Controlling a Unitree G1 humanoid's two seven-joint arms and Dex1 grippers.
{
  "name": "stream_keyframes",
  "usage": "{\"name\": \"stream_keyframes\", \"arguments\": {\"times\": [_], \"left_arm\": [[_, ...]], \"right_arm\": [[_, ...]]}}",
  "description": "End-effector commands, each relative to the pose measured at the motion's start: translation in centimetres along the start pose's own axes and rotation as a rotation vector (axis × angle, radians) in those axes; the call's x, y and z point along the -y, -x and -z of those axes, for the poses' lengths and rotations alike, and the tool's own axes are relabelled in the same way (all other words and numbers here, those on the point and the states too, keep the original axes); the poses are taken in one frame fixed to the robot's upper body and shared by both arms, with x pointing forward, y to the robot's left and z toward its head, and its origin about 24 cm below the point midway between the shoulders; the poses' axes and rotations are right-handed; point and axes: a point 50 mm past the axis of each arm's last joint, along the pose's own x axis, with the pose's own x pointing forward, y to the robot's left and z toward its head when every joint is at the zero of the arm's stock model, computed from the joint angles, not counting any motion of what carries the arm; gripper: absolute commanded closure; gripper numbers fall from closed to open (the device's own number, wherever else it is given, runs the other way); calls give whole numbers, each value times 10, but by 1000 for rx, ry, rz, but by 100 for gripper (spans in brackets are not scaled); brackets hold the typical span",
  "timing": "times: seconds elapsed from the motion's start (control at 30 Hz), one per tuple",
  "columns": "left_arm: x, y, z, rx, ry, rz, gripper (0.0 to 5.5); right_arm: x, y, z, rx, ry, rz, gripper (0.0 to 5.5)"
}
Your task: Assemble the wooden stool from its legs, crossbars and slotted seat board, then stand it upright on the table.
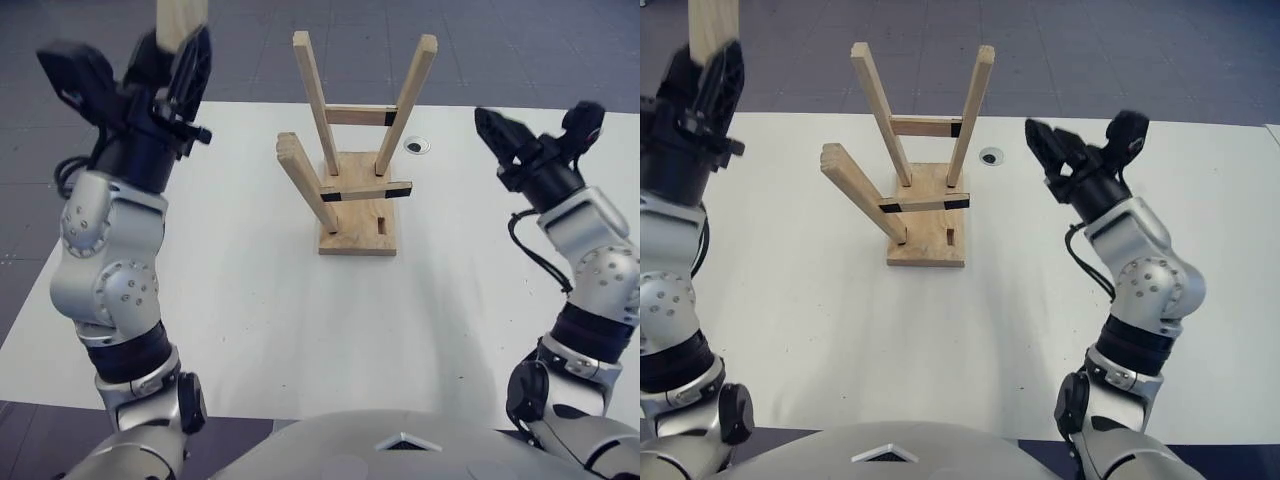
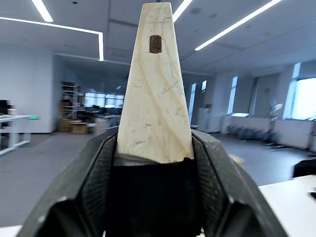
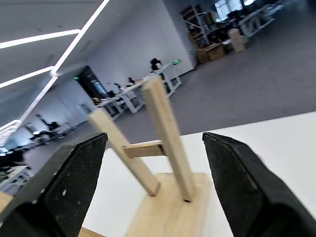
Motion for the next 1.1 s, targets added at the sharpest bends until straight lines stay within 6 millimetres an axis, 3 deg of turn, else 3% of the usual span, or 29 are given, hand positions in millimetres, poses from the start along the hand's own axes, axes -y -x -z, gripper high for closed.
{"name": "stream_keyframes", "arguments": {"times": [0.03,0.2,0.37,0.53,0.87,1.1], "left_arm": [[48,-8,-8,-64,245,318,343],[70,-6,1,-193,546,502,343],[72,-5,4,-261,647,552,343],[76,0,-1,-279,706,621,343],[78,2,2,-297,721,604,343],[75,2,2,-298,717,602,343]], "right_arm": [[-47,-8,-5,-61,-57,-267,195],[-82,-19,-8,-93,-200,-503,111],[-87,-14,-18,-129,-393,-679,17],[-80,-10,-17,-212,-443,-741,12],[-100,-10,-22,-209,-454,-841,12],[-91,-4,-23,-217,-459,-842,12]]}}
